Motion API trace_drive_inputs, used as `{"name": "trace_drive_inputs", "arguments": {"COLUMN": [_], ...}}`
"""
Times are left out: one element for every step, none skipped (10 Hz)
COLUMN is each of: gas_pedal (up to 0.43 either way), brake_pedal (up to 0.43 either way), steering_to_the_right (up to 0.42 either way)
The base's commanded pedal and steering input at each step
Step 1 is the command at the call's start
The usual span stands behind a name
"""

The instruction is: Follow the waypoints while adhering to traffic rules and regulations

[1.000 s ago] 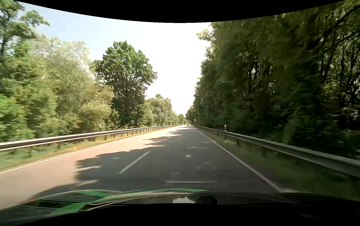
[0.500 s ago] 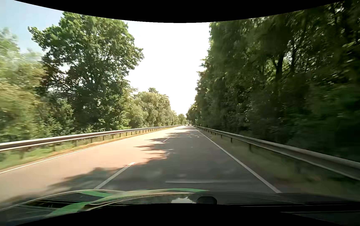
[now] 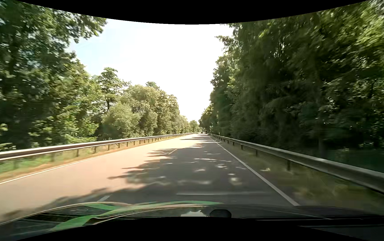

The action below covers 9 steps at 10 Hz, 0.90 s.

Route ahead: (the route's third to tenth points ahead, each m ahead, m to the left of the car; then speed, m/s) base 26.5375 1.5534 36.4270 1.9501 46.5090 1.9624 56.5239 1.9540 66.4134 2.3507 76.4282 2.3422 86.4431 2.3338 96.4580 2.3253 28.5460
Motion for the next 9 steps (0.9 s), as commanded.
{"name": "trace_drive_inputs", "arguments": {"gas_pedal": [0.157, 0.150, 0.150, 0.150, 0.150, 0.150, 0.138, 0.138, 0.138], "brake_pedal": [0.000, 0.000, 0.000, 0.000, 0.000, 0.000, 0.000, 0.000, 0.000], "steering_to_the_right": [-0.002, -0.002, -0.002, -0.002, -0.002, -0.002, -0.002, -0.002, -0.002]}}
